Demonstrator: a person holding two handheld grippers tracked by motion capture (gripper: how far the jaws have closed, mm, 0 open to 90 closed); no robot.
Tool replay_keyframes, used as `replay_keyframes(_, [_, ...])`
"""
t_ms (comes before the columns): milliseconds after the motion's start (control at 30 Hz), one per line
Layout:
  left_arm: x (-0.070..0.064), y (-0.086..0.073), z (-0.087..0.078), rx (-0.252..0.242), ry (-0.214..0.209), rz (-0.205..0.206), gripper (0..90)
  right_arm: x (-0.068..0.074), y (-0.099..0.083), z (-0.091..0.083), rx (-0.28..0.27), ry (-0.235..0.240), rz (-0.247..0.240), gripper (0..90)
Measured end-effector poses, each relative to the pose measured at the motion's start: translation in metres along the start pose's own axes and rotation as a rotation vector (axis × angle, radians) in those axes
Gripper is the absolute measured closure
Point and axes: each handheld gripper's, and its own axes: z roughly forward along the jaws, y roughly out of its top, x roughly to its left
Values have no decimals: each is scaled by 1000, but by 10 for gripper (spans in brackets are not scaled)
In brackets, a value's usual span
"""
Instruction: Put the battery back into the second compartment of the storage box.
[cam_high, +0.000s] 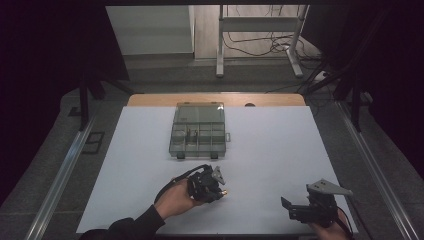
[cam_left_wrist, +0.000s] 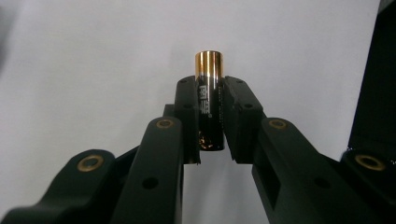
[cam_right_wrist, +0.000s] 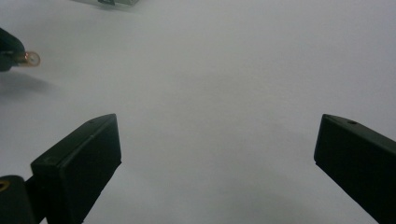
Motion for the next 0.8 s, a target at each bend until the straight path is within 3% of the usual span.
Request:
replay_keyframes(400, [19,5,-24,-39,58,-38,774,0,0,0,-1,-3,1,9])
replay_keyframes(800, [42,11,-37,-32,70,-85,774,0,0,0,-2,-2,2,9])
